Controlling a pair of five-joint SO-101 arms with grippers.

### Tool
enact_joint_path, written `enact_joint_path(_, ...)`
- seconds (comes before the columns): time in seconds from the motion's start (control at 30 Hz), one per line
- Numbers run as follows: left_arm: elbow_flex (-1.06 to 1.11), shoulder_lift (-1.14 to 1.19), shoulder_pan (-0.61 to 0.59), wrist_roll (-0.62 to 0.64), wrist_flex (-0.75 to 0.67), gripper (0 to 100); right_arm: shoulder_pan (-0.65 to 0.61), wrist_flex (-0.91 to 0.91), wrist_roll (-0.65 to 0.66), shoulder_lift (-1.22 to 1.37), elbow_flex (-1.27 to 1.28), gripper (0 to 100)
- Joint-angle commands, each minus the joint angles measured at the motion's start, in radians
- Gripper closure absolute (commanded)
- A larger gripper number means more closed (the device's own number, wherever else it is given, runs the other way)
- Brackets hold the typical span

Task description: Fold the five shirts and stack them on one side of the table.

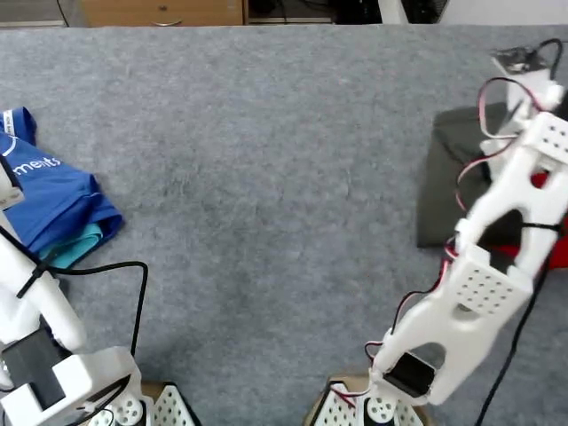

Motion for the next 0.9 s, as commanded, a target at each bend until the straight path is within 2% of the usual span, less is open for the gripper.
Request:
enact_joint_path(0.0,-0.003,-0.035,-0.002,0.000,0.011,98,0.051,-0.020,0.040,-0.071,-0.073,99.7)
enact_joint_path(0.4,-0.003,-0.041,-0.002,0.000,0.011,98,0.125,-0.026,0.100,-0.071,-0.074,99.7)
enact_joint_path(0.63,-0.003,-0.041,-0.003,-0.002,0.011,98,0.157,-0.160,0.118,0.015,-0.067,99.6)
enact_joint_path(0.73,-0.003,-0.041,-0.003,-0.002,0.011,98,0.157,-0.187,0.186,0.058,-0.068,99.2)
enact_joint_path(0.87,-0.003,-0.041,-0.003,-0.002,0.011,98,0.157,-0.163,0.207,0.079,-0.068,89.2)
